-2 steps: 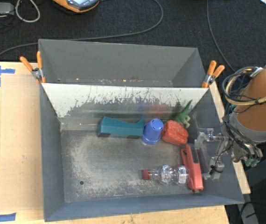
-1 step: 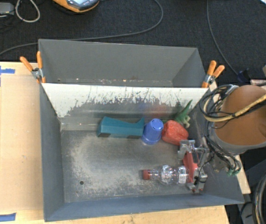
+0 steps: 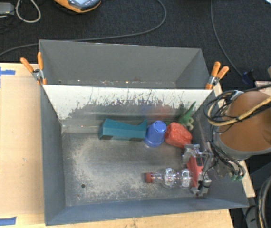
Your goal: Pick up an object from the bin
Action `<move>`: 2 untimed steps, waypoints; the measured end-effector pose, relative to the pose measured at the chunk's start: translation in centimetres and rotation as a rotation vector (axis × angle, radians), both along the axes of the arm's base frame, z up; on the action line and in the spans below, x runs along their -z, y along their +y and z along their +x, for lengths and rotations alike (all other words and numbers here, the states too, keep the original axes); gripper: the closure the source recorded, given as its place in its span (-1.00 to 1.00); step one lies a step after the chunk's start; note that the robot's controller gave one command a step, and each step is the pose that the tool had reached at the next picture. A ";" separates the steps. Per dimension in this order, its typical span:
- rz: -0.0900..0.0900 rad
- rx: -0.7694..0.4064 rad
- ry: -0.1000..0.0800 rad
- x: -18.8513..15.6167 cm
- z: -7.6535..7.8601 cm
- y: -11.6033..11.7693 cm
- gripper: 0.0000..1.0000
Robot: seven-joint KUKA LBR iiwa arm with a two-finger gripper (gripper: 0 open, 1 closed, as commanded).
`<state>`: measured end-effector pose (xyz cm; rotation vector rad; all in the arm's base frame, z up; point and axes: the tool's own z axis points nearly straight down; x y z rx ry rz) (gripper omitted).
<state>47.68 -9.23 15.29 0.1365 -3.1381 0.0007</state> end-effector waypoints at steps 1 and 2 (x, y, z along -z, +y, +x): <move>0.002 -0.236 0.002 4.3 1.5 0.6 -1.00; 0.002 -0.019 0.001 4.9 2.5 -1.4 -1.00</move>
Offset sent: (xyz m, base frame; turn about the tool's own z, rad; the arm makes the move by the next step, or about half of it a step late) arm 0.0295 -0.0200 -0.0449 0.0120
